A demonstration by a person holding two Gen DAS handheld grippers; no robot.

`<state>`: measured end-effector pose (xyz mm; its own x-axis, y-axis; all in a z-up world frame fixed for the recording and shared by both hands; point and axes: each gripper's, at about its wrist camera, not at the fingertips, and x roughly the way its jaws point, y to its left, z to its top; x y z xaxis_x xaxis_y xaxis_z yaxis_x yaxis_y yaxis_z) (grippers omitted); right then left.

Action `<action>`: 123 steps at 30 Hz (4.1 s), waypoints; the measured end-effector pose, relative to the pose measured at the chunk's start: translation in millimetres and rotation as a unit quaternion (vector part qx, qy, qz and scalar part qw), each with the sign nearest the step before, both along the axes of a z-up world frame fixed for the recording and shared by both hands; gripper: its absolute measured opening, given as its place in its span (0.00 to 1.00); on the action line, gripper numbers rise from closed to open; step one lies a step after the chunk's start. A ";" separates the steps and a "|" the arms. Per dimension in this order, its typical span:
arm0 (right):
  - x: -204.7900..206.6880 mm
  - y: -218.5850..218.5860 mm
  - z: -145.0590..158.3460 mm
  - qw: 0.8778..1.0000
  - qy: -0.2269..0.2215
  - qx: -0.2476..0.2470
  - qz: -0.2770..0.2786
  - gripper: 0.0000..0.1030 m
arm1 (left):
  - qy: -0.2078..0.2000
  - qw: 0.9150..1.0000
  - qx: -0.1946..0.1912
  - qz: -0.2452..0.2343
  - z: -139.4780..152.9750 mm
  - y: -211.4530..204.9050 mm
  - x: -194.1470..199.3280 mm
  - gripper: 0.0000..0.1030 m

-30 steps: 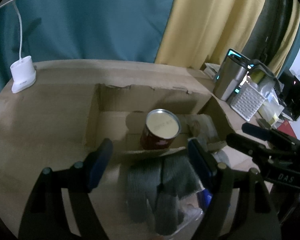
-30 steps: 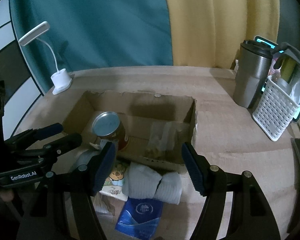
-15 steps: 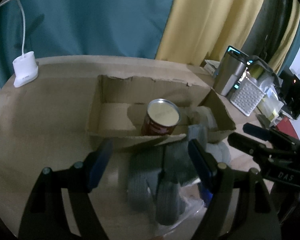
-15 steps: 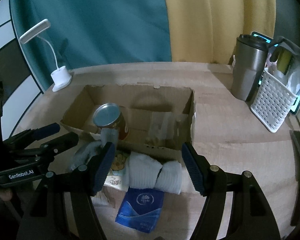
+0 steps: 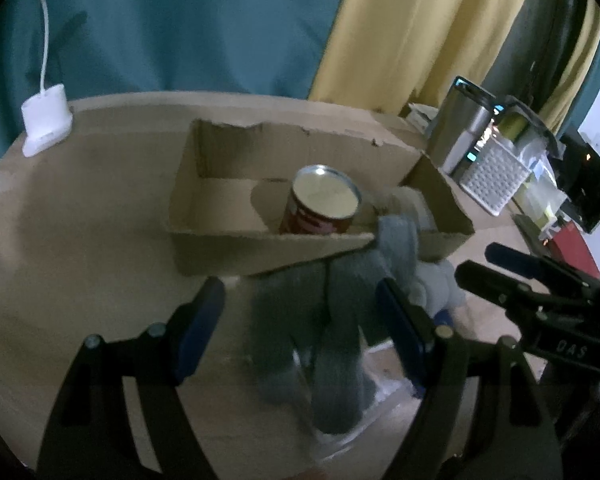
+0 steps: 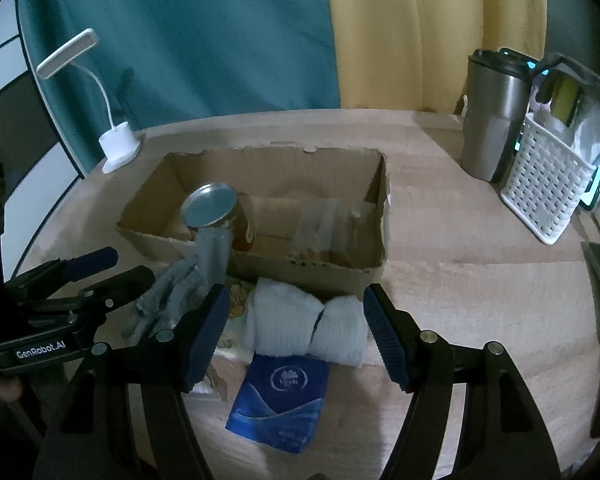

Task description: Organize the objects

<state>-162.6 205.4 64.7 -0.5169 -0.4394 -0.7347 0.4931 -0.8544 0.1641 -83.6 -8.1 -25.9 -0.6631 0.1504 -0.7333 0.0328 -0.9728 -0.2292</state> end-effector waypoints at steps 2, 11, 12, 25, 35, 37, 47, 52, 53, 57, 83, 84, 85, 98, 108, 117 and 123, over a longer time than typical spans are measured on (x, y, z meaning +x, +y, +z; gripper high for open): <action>-0.3 1.7 -2.2 1.000 -0.003 0.000 -0.001 0.70 | -0.001 1.000 -0.001 0.000 -2.1 1.0 0.7 0.77; -1.4 5.0 -9.7 1.000 -0.012 0.001 -0.005 0.82 | -0.007 1.000 0.006 -0.005 -7.0 3.0 0.1 0.96; -1.9 5.4 -10.1 1.000 -0.012 0.001 -0.006 0.82 | -0.007 1.000 0.006 -0.006 -6.6 3.9 -0.2 0.96; -12.2 9.1 -19.2 1.000 -0.028 0.001 -0.007 0.82 | -0.008 1.000 0.000 -0.015 -9.8 10.2 -11.2 0.96; -20.8 2.4 -30.0 0.999 -0.047 0.002 -0.001 0.82 | -0.018 1.000 0.002 -0.017 -18.0 8.7 -23.7 0.97; -22.2 1.7 -31.3 0.999 -0.051 0.002 0.002 0.82 | -0.021 1.000 0.001 -0.019 -20.1 9.0 -25.9 0.97; -32.3 0.6 -43.4 0.996 -0.083 -0.004 0.007 0.82 | -0.041 0.999 0.015 -0.023 -31.8 4.6 -34.8 0.97; -35.0 2.2 -45.8 0.995 -0.097 -0.012 0.006 0.81 | -0.050 0.998 0.031 -0.028 -35.1 1.8 -37.0 0.97; -35.7 1.1 -46.2 0.995 -0.099 -0.013 0.006 0.81 | -0.049 0.998 0.030 -0.030 -35.2 2.1 -37.1 0.97; -36.6 1.4 -47.6 0.994 -0.104 -0.014 0.008 0.77 | -0.042 0.998 0.030 -0.035 -34.3 3.7 -36.2 0.95; -16.4 7.8 -21.8 0.999 -0.049 -0.018 0.009 0.65 | 0.005 0.998 0.013 -0.055 -6.1 11.1 -14.4 0.56; -15.6 8.1 -20.2 0.999 -0.046 -0.018 0.009 0.65 | 0.007 0.998 0.013 -0.055 -4.5 10.9 -13.3 0.56; -15.0 8.0 -18.6 0.999 -0.044 -0.018 0.009 0.65 | 0.010 0.998 0.012 -0.055 -3.0 11.1 -12.2 0.56; -6.8 10.7 2.0 1.000 -0.016 -0.025 0.010 0.65 | 0.041 0.998 0.004 -0.047 20.6 5.7 2.2 0.56; -5.7 10.1 14.6 0.999 -0.003 -0.031 0.013 0.65 | 0.060 0.998 -0.005 -0.034 36.7 -2.0 6.1 0.56; -7.6 8.5 23.6 0.999 0.008 -0.035 0.013 0.65 | 0.073 0.997 -0.012 -0.023 47.6 -11.4 5.0 0.56; -9.9 5.7 27.5 0.999 0.012 -0.034 0.014 0.65 | 0.079 0.997 -0.015 -0.016 52.2 -17.6 1.4 0.56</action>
<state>-172.5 211.1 92.2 -0.5207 -0.5030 -0.6898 0.5212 -0.8273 0.2098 -82.2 -25.8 26.3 -0.7664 0.1529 -0.6239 -0.0330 -0.9793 -0.1995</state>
